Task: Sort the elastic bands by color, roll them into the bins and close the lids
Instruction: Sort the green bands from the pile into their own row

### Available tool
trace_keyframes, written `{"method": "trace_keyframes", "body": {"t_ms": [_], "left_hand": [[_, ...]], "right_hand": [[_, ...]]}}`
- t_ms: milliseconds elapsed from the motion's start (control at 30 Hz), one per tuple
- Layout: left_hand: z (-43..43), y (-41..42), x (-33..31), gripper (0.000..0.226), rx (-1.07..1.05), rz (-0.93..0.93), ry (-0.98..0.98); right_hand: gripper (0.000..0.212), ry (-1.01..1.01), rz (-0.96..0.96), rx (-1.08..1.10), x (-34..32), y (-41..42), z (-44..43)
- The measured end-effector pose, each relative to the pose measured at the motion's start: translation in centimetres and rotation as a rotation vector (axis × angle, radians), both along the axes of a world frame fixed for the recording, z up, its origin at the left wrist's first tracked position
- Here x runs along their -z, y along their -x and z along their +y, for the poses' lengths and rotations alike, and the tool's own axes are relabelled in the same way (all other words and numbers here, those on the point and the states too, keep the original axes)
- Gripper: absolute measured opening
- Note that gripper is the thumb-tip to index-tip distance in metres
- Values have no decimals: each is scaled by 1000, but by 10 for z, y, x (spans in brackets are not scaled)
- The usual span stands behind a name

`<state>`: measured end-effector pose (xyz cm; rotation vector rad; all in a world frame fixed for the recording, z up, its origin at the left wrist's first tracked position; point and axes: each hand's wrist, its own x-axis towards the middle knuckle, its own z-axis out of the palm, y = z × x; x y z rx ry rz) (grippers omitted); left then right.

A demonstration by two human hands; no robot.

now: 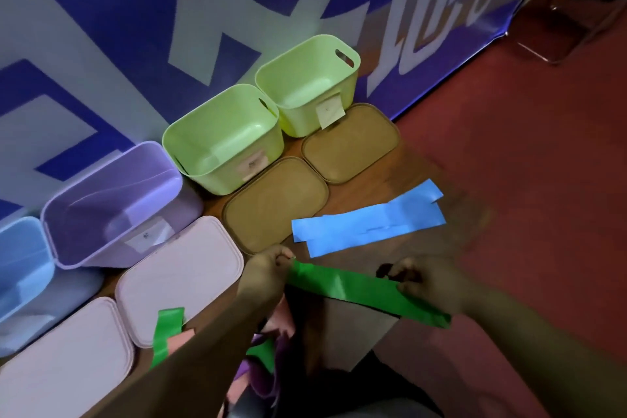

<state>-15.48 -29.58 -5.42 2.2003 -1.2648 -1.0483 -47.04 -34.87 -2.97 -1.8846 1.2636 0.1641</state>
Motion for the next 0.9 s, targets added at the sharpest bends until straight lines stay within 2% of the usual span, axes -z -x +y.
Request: {"method": "trace_keyframes", "body": {"t_ms": [133, 233, 333, 500, 700, 800, 900], "left_hand": [[-9, -10, 9, 20, 135, -86, -57], [-5, -17, 5, 15, 123, -118, -34], [13, -22, -4, 12, 93, -119, -28], [72, -37, -20, 26, 8, -108, 21], [129, -51, -42, 41, 88, 5, 34], [147, -61, -35, 40, 162, -5, -41], [161, -65, -23, 32, 93, 8, -105]], "right_hand": [[27, 13, 97, -40, 17, -7, -11], [29, 93, 140, -9, 28, -15, -11], [33, 161, 94, 26, 32, -33, -2], [36, 236, -61, -68, 31, -79, 21], [22, 104, -220, -242, 21, -139, 42], [27, 11, -277, -285, 15, -164, 58], [28, -20, -287, -320, 13, -182, 73]]}}
